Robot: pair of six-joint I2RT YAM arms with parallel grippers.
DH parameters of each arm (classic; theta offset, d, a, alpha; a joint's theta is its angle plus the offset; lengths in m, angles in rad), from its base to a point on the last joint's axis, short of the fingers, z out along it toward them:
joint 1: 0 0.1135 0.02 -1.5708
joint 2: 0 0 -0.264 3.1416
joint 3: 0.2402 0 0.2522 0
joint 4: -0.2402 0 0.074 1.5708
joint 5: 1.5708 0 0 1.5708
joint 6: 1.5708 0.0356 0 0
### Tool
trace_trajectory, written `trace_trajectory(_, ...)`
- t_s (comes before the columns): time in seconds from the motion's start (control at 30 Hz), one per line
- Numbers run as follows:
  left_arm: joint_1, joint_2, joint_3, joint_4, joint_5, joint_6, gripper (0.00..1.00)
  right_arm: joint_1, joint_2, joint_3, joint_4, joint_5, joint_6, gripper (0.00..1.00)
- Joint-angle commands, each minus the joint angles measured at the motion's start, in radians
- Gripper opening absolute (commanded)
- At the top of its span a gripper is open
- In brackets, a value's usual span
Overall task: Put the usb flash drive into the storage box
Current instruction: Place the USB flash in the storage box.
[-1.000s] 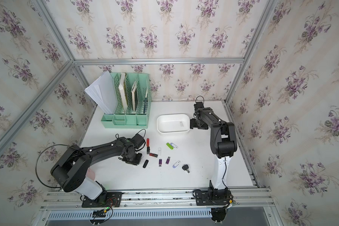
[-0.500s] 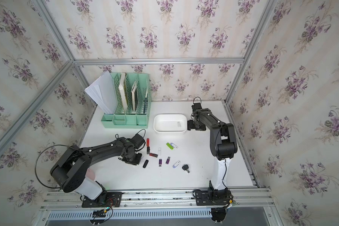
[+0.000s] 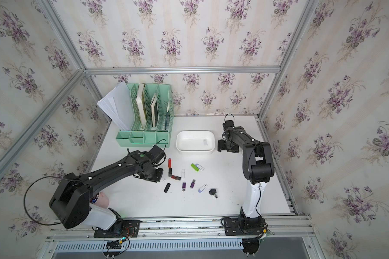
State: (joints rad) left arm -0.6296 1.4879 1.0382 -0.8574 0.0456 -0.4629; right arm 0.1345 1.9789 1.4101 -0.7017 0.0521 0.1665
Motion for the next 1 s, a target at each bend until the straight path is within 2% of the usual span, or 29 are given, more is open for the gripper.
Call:
trace_trajectory(0.0, -0.001, 0.001, 0.095, -0.095, -0.017, 0.04, 0.24, -0.012, -0.018, -0.026, 0.026, -0.008, 0.038, 0.83)
trace_trajectory(0.13, 0.0, 0.063, 0.24, -0.128, -0.015, 0.072, 0.24, -0.012, -0.014, -0.019, 0.033, -0.021, 0.03, 0.83)
trace_trajectory(0.6, 0.001, 0.494, 0.842, -0.201, 0.062, 0.11, 0.24, -0.012, -0.013, 0.075, 0.018, -0.089, 0.003, 0.83)
trace_trajectory(0.77, 0.001, 0.649, 1.031, -0.181, 0.129, 0.095, 0.24, -0.013, -0.076, -0.01, 0.045, -0.085, 0.032, 0.83)
trace_trajectory(0.97, 0.001, 0.815, 1.189, -0.123, 0.177, 0.074, 0.24, -0.012, -0.176, -0.138, 0.067, -0.087, 0.066, 0.83)
